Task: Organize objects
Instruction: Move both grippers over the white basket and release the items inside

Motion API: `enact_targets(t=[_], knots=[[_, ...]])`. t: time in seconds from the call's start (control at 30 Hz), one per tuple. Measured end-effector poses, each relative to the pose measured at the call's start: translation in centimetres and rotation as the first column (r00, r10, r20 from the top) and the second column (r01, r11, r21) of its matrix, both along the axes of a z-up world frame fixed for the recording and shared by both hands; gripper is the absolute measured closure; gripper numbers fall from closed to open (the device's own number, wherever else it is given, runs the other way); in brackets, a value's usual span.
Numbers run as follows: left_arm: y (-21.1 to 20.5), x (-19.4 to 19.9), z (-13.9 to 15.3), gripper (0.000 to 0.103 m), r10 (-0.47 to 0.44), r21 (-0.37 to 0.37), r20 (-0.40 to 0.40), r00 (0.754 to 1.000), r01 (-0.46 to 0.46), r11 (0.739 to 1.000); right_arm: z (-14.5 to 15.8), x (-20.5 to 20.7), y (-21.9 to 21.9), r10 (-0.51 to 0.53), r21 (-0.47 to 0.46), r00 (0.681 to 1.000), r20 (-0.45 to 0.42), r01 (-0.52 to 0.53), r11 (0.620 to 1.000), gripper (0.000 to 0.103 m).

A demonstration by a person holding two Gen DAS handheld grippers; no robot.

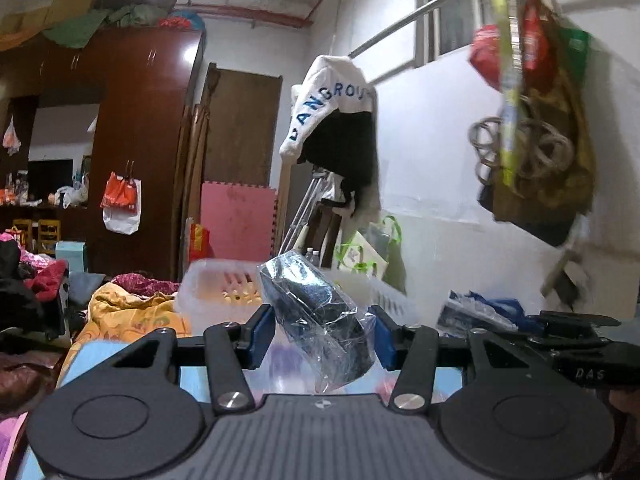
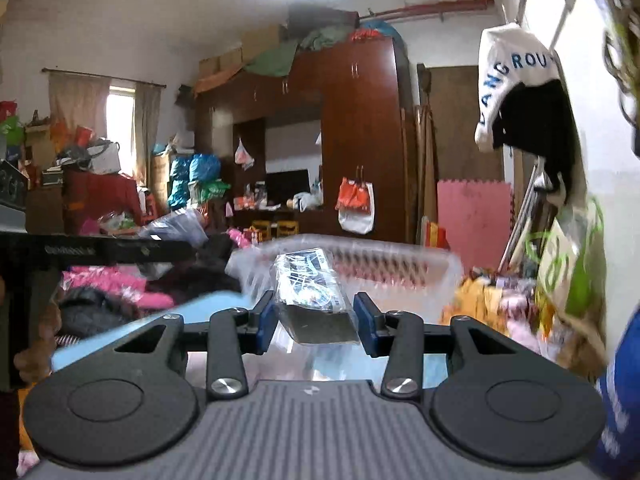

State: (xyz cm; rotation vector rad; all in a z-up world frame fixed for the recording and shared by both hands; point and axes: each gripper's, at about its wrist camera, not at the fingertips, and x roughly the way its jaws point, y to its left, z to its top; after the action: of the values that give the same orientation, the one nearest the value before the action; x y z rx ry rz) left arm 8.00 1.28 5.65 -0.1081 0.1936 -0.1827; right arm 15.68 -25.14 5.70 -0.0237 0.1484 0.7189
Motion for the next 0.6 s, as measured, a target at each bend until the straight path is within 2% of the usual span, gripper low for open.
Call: enact_targets(t=[0.07,0.13,0.27,0.33,0.37,0.43,0.53,0.6], knots=[[0.0,3.9,1.4,0.048,0.003,0.009,-0.041,0.999,-0.002,1.0,1.9,2.9,1.8,-0.024,-0.027,1.0,0.01,0.024,0.999,0.058],[0.2,7.7,2.1,0.048,0.013,0.004,-0.093,0.996,-0.013,1.0,3.0,5.7,3.3,-0.026,-0.044,0.999,-0.024,0.025,0.999,0.058],[0.9,14.1,1.3,0.048,0.038,-0.02,-0.204,0.978,-0.043,0.999,2.9,10.3,6.3,-0.067,-0.137,0.995,-0.067,0.058,0.989,0.058],[1.0,15.3,0.6,0.047,0.049,-0.032,-0.213,0.976,-0.057,0.998,2.3,11.5,6.7,-0.081,-0.148,0.994,-0.075,0.069,0.987,0.055],[0.9,15.7,0.5,0.039,0.071,-0.01,-0.212,0.975,-0.075,0.997,1.9,11.9,6.8,-0.083,-0.16,0.993,-0.089,0.068,0.985,0.055],[0.6,16.6,0.1,0.022,0.114,0.041,-0.244,0.963,-0.107,0.993,1.5,12.1,6.7,-0.088,-0.166,0.991,-0.102,0.07,0.984,0.036],[1.1,15.2,-0.1,0.022,0.117,0.074,-0.242,0.963,-0.101,0.992,1.2,10.7,5.1,-0.091,-0.152,0.992,-0.092,0.077,0.985,0.026],[2.1,12.8,0.4,0.022,0.101,0.049,-0.194,0.976,-0.093,0.994,0.9,9.0,3.0,-0.08,-0.116,0.994,-0.079,0.07,0.991,0.018]])
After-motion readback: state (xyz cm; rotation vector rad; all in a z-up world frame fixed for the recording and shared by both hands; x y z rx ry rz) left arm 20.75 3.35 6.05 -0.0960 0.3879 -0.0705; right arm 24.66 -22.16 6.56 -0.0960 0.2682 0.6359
